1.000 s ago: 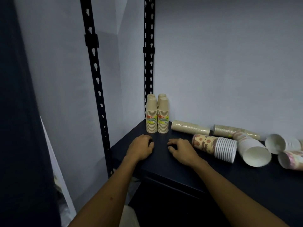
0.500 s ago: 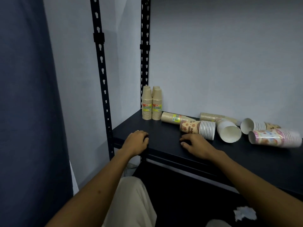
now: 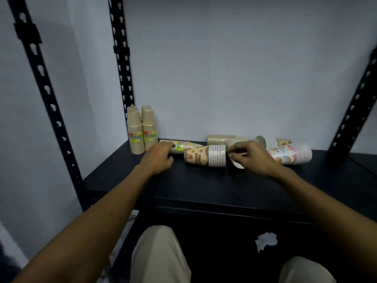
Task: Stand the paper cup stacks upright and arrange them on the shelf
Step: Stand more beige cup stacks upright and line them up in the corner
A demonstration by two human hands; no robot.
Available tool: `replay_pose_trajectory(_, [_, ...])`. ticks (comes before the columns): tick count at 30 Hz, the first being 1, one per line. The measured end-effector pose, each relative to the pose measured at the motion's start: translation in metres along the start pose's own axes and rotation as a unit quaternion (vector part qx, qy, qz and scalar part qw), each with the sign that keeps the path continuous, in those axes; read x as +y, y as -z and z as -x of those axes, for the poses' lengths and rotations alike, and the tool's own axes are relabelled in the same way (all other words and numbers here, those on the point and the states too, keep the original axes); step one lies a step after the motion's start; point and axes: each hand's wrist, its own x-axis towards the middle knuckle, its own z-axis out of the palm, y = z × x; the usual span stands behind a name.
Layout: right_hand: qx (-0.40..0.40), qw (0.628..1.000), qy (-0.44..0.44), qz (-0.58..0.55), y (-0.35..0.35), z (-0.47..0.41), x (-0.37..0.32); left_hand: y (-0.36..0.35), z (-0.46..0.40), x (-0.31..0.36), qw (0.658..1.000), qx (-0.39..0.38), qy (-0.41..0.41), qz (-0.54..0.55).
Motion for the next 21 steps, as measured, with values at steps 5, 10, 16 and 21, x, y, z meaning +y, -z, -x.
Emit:
replay_pose_trajectory(5, [0.045,0.996,-0.049,0.057,0.031,-0.022,0.033,-0.017,-0.045,-0.004,0.997,-0.041,-0.039,-0.043])
replay_pose_trajectory(10, [0.023,0.991,-0.081,0.104,0.033,-0.056,0.068,-0.038,-0.074,-0.006,0.99,-0.083,-0.036,-0.106])
replay_pose_trajectory(16, [-0.038,0.981,-0.085,0.172,0.022,-0.095,0.102,-0.056,-0.101,-0.015,0.995,-0.034,-0.04,-0.084])
replay_pose_trajectory(21, [-0.113,0.958,-0.073,0.251,0.016,-0.13,0.125,-0.069,-0.116,-0.01,0.996,0.027,-0.028,0.076])
